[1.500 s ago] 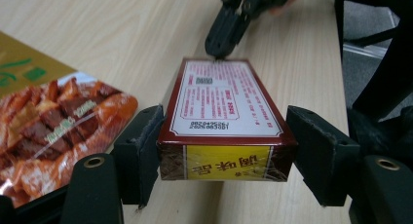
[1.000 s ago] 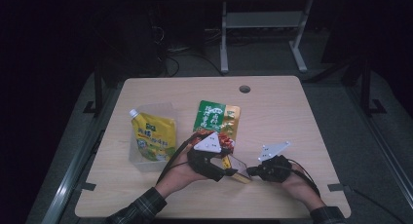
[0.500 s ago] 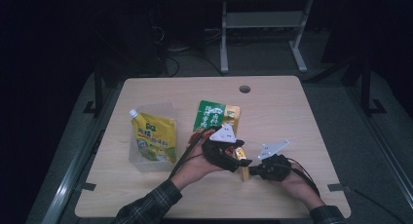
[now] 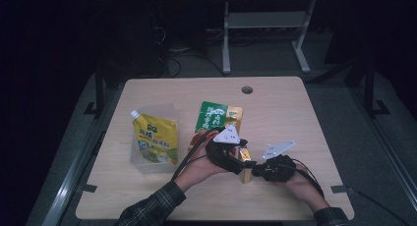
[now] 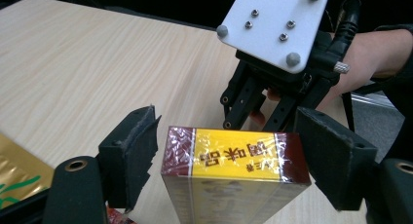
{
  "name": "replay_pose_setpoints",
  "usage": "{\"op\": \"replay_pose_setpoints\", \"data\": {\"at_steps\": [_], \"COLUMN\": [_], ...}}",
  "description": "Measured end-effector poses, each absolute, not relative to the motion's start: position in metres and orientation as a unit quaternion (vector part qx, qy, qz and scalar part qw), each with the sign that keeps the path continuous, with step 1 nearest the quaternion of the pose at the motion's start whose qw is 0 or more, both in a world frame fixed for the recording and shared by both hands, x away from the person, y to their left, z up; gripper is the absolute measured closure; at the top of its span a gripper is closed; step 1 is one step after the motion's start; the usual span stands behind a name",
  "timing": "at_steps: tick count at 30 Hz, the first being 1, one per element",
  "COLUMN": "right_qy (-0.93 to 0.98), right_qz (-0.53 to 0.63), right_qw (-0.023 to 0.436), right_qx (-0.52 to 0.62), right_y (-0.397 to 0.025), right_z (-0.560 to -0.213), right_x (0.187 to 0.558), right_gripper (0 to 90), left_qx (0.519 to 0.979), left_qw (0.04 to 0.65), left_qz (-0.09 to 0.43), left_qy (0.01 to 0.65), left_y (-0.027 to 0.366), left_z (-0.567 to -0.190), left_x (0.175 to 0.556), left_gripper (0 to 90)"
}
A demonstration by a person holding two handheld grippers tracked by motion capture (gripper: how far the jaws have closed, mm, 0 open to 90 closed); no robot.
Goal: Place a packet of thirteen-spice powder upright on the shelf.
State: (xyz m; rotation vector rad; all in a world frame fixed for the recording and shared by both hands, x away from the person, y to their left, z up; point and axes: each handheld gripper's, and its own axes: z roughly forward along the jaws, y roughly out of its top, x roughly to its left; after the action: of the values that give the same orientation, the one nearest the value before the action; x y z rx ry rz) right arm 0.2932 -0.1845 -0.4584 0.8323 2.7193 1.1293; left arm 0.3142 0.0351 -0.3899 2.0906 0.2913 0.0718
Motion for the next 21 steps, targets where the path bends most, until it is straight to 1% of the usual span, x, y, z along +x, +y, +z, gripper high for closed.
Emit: {"op": "replay_pose_setpoints", "data": {"at_steps": [4,7,13,16,21], "right_qy": [0.885,0.882,0.874,0.875,0.878], "right_qz": [0.370,0.372,0.375,0.372,0.370], "right_qw": [0.044,0.043,0.043,0.039,0.035], "right_qx": [0.280,0.286,0.306,0.307,0.301], "right_y": [-0.188,-0.192,-0.201,-0.203,-0.202], "right_z": [-0.457,-0.456,-0.451,-0.450,-0.446], "right_x": [0.293,0.293,0.288,0.282,0.267], "right_gripper": [74.5,74.3,87.2,89.4,89.7], "left_qx": [0.857,0.854,0.850,0.850,0.855], "left_qw": [0.499,0.504,0.512,0.512,0.503], "left_qz": [0.031,0.026,0.032,0.034,0.036], "left_qy": [0.122,0.122,0.117,0.120,0.124], "left_y": [0.036,0.037,0.047,0.054,0.069], "left_z": [-0.387,-0.384,-0.372,-0.368,-0.370], "left_x": [0.314,0.313,0.310,0.308,0.301], "left_gripper": [22.0,20.4,19.2,18.6,18.5]}}
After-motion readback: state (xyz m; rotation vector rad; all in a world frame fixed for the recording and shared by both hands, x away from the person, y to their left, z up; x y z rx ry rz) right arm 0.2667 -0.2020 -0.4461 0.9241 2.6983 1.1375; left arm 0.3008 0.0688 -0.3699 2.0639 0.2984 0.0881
